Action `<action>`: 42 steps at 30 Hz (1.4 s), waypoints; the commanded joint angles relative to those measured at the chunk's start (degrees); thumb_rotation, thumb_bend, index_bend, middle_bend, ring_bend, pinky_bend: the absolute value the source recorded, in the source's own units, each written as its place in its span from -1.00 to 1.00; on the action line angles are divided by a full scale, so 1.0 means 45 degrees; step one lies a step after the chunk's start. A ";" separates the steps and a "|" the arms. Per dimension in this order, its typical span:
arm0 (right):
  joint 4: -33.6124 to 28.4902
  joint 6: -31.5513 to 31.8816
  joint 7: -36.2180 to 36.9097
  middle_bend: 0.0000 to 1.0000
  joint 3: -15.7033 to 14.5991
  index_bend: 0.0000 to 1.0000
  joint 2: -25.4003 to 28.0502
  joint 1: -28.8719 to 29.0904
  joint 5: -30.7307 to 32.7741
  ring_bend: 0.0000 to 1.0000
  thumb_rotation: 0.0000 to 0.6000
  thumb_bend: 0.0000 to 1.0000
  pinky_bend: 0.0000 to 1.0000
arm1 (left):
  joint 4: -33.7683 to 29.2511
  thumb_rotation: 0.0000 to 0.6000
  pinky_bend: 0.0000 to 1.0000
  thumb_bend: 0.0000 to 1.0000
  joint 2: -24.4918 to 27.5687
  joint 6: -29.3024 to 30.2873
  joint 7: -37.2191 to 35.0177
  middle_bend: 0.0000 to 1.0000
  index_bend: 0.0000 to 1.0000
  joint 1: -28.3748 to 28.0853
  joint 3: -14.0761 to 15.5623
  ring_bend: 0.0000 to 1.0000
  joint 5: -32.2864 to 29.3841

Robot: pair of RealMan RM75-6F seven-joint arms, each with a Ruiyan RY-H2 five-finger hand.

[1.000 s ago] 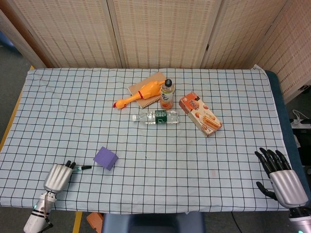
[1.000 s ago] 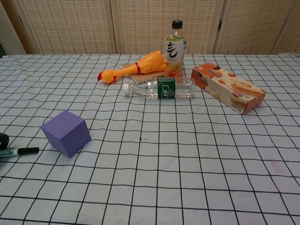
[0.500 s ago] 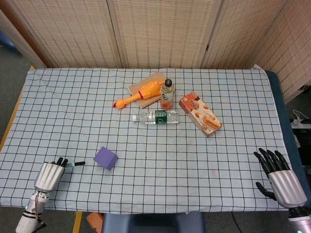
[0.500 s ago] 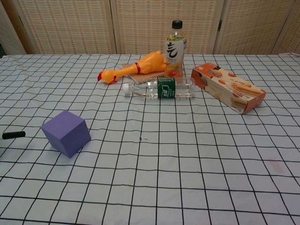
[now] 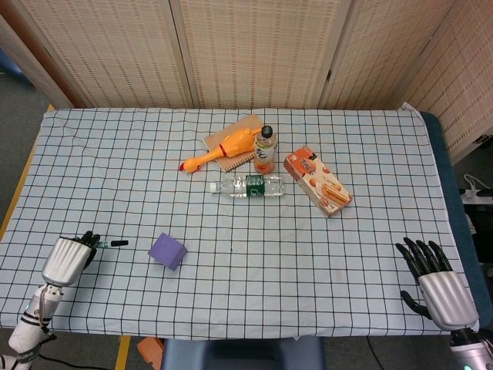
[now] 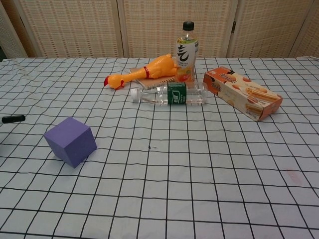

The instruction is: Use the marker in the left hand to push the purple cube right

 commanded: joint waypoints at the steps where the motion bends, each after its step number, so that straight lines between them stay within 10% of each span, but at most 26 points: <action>1: -0.0009 -0.0059 -0.0068 -1.00 0.0030 -1.00 -0.0036 0.0021 0.0086 -1.00 1.00 -0.65 -1.00 | 0.0365 1.00 1.00 0.22 -0.0263 -0.0325 -0.0287 0.52 0.57 -0.0336 0.0141 0.73 0.0079; 42: -0.0005 -0.0226 0.0347 -1.00 -0.0106 -1.00 0.0202 0.0158 0.0015 -1.00 1.00 -0.65 -1.00 | 0.0300 1.00 1.00 0.22 -0.1553 0.0362 0.0996 0.52 0.57 -0.1424 0.1351 0.74 0.0846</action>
